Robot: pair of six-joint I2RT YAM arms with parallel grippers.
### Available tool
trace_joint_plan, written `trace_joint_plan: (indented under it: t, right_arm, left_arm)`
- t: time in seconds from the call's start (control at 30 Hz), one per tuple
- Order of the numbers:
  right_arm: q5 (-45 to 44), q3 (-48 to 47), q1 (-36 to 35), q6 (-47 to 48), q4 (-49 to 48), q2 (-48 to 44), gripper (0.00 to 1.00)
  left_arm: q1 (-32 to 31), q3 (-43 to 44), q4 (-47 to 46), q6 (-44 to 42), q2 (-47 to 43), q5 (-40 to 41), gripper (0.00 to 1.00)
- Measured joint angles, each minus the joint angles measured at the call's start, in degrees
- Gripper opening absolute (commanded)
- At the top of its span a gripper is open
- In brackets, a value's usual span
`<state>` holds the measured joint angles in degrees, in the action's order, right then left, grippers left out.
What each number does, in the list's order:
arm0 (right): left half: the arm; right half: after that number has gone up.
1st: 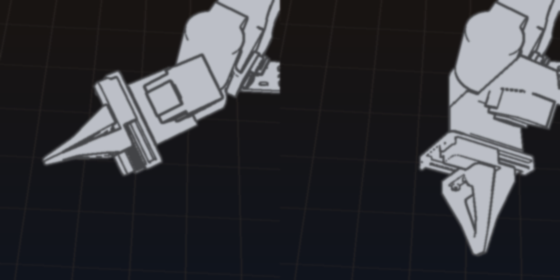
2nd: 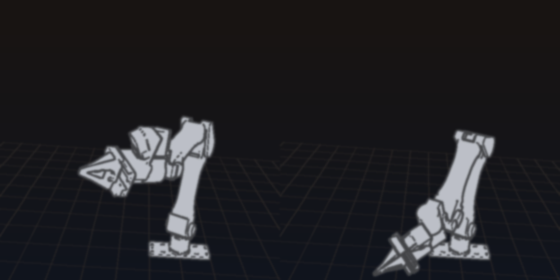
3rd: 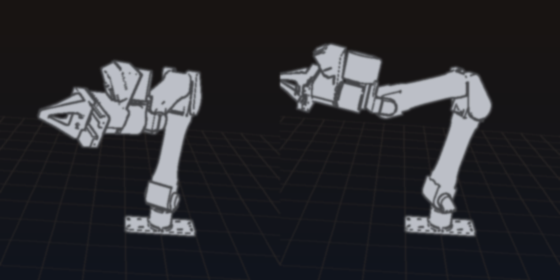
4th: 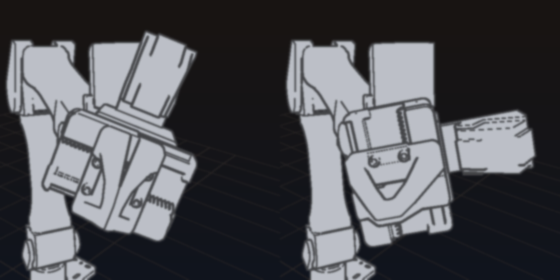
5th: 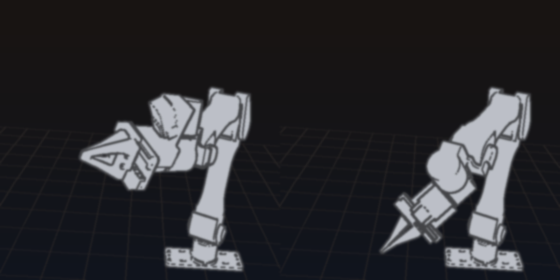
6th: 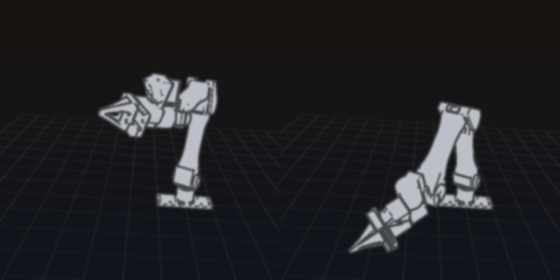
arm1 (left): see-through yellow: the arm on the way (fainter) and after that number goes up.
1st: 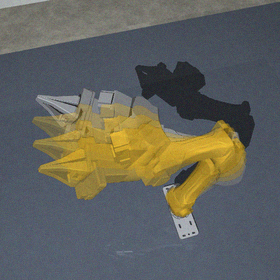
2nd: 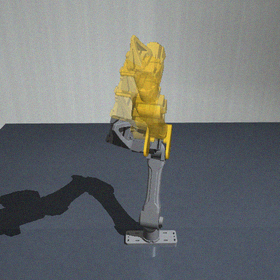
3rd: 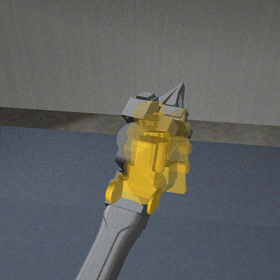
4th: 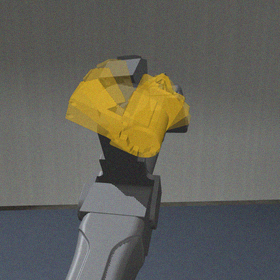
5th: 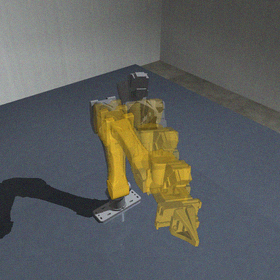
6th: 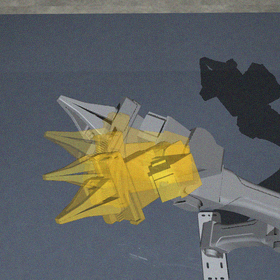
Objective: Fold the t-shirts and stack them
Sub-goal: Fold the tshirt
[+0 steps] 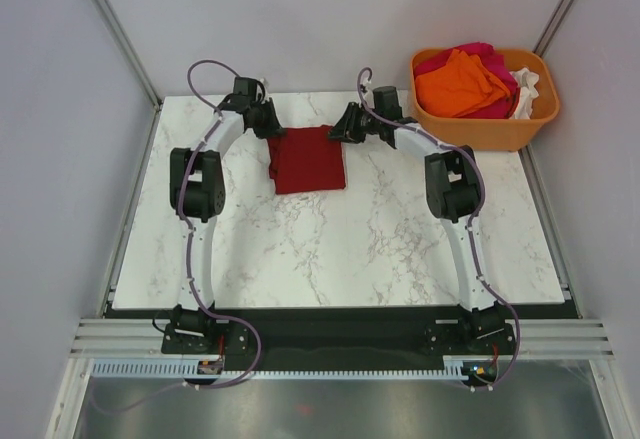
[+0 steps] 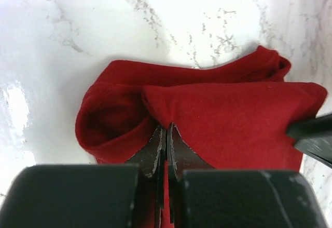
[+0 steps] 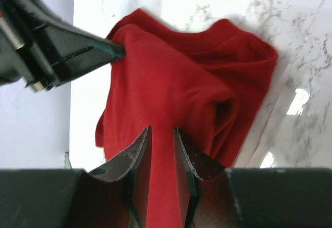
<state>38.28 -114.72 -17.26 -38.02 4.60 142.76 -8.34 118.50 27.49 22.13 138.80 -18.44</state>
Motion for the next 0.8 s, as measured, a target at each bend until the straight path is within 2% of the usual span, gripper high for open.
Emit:
trace_joint_plan:
  t: [0.17,0.3,0.37,0.4,0.5,0.53,0.6,0.63,0.8]
  right_arm:
    - [2.3,-2.8,-0.3,-4.8,-4.1,7.3,0.31]
    - [2.5,-3.4,-0.3,-5.9,-5.9,7.8,0.34]
    - [2.4,-3.4,-0.3,-6.2,-6.2,7.9,0.45]
    - [2.4,-3.5,-0.4,-6.3,-6.4,7.9,0.57]
    - [3.3,-4.4,-0.6,-6.6,-7.2,7.8,0.75]
    - [3.4,-4.6,-0.7,-6.6,-7.2,7.5,0.78]
    - [3.5,-4.6,-0.7,-6.2,-6.9,6.5,0.85]
    - [3.5,-4.6,-0.7,-6.1,-6.6,6.0,0.87]
    - [3.5,-4.5,-0.7,-5.3,-4.9,0.4,0.93]
  left_arm:
    - [0.4,-1.1,0.0,0.2,0.6,0.4,0.02]
    - [1.3,-1.7,-0.2,0.5,1.0,0.3,0.02]
    - [1.9,-2.0,-0.2,1.0,1.2,0.2,0.02]
    - [2.2,-2.3,-0.2,1.2,1.2,0.0,0.02]
    - [2.9,-2.4,-0.2,1.5,1.2,-0.9,0.25]
    - [3.0,-2.5,-0.3,1.6,1.2,-1.1,0.55]
    - [3.3,-2.8,-1.0,2.0,1.0,-2.1,0.88]
    - [3.4,-2.9,-1.4,2.2,0.1,-2.4,1.00]
    - [3.8,-2.3,0.3,2.1,-4.0,0.6,1.00]
